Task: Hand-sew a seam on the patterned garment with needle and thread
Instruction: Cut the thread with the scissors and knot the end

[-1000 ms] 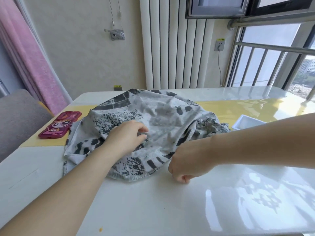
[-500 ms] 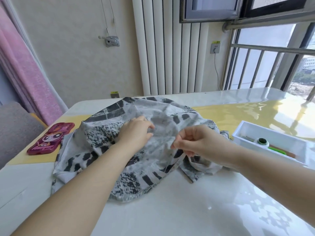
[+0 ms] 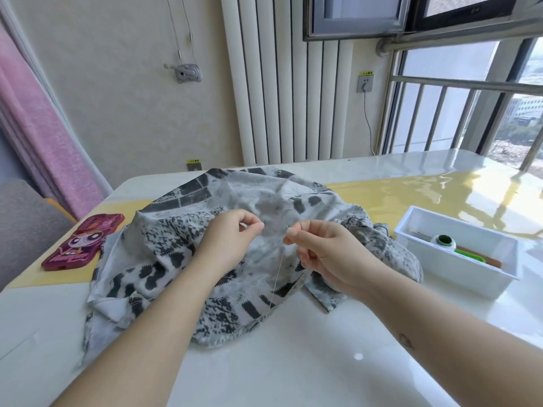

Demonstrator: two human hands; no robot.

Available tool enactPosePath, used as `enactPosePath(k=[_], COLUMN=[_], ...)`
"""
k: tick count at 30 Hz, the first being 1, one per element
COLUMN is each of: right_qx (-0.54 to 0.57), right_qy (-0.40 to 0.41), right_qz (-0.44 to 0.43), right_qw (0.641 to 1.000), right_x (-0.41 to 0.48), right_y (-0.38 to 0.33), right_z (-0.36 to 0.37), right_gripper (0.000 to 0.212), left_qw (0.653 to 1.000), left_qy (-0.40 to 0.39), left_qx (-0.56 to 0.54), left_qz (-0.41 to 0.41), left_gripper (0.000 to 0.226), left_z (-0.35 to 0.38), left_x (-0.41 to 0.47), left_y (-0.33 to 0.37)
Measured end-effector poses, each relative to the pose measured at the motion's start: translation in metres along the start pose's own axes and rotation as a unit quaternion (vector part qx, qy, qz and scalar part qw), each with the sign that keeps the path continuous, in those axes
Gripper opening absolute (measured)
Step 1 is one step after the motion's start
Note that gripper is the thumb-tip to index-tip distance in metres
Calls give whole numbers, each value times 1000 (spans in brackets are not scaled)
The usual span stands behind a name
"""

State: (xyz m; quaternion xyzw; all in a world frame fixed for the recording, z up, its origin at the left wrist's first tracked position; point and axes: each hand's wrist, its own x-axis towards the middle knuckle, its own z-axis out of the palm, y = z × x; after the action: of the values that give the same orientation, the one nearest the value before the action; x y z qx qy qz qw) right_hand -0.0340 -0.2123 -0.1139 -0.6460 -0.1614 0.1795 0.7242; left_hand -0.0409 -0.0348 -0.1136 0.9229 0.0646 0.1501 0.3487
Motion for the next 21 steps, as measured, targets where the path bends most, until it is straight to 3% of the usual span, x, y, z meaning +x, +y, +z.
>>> enactPosePath(k=[4, 10, 21], right_qx=[61, 94, 91], right_qy=[15, 20, -30], right_qz=[9, -16, 3], right_qw=[998, 995, 995], right_x=[-1, 2, 13], right_y=[13, 41, 53], right_z=[9, 13, 8], right_gripper=[13, 11, 15], left_qw=[979, 897, 844], left_qy=[-6, -45, -90], left_qx=[-201, -434, -518], left_qz=[-35, -67, -106], left_gripper=[10, 9, 10], left_z=[8, 34, 43], left_x=[-32, -51, -44], left_y=[1, 3, -12])
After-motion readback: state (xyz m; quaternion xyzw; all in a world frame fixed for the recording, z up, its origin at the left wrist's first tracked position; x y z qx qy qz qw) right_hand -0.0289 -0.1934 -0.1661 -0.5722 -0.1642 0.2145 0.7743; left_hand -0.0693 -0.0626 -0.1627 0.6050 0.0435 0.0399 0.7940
